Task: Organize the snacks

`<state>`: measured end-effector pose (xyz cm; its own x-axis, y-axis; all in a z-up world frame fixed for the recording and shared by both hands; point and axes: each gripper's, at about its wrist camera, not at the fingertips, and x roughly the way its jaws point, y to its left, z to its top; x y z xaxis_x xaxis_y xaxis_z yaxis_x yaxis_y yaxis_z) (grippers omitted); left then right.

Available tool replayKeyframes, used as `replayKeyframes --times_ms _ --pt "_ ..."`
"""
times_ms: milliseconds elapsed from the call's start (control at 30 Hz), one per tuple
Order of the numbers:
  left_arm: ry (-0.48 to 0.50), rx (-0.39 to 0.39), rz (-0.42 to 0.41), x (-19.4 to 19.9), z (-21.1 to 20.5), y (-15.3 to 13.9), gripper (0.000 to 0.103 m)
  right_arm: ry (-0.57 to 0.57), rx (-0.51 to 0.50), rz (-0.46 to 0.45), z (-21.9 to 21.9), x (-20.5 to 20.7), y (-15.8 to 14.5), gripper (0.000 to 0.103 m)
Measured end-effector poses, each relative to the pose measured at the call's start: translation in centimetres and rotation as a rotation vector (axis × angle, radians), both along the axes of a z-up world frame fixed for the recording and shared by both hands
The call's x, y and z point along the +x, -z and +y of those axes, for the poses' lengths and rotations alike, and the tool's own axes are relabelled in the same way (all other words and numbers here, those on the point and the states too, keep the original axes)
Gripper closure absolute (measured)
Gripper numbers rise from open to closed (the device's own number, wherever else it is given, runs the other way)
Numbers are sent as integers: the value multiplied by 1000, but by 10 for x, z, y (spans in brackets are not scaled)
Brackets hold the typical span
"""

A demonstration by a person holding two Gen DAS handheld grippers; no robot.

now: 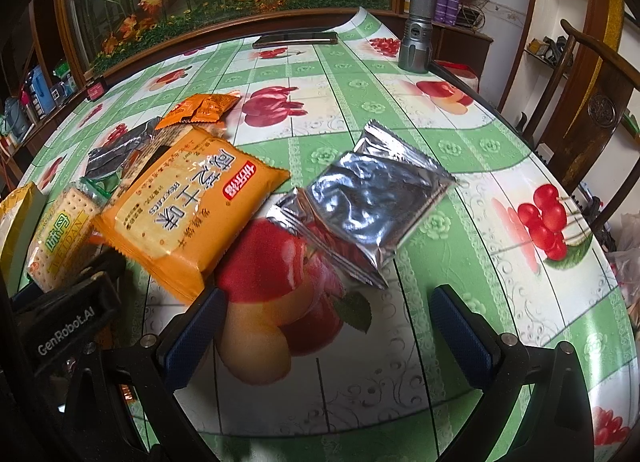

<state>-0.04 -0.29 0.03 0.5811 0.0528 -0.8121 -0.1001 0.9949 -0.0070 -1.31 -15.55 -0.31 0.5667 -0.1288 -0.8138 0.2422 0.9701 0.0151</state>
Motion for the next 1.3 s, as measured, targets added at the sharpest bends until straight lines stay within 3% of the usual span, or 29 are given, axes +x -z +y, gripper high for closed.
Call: replayKeyframes --times_ms 333,400,433,467,533,567,633,733,767,800,833,933,1033,1067,1167,1233,1300 --pt "79 -9 195 -20 12 -4 0 -65 15 44 3 -16 -2 0" --pt "102 -21 243 -24 15 -6 2 -64 15 44 4 -20 -2 0" --pt "116 -40 252 -27 16 -9 9 -64 16 47 5 -21 -2 0" --pt "129 -74 251 -33 19 -13 14 -66 16 49 6 -22 -2 0" --pt "164 -158 250 -45 25 -26 33 -68 17 49 6 -24 -2 0" --pt "176 -170 238 -49 27 -34 33 -74 15 51 6 -25 -2 0" --pt "207 -159 153 -64 35 -62 33 -90 9 62 8 -26 -2 0" --pt "234 -101 -63 -94 53 -116 32 -95 13 80 8 -24 -3 0" --pt "235 -93 -133 -101 63 -132 28 -93 10 73 9 -24 -3 0" --pt "227 -100 -168 -104 73 -142 12 -94 7 58 10 -24 -2 0" --pt "213 -120 -168 -101 83 -147 4 -95 3 44 11 -25 -2 0" --pt "115 -155 -30 -81 115 -144 4 -102 10 74 15 -18 -3 1" --pt "79 -148 -7 -77 136 -137 8 -125 54 115 24 -12 -15 25" --pt "83 -159 7 -76 141 -133 8 -174 99 110 33 -11 -21 24" --pt "129 -185 50 -72 143 -120 25 -322 155 103 67 -14 -35 27" --pt "179 -202 83 -69 138 -112 50 -393 197 109 87 -17 -40 28" --pt "237 -230 105 -69 133 -107 56 -433 176 120 106 -17 -41 32"
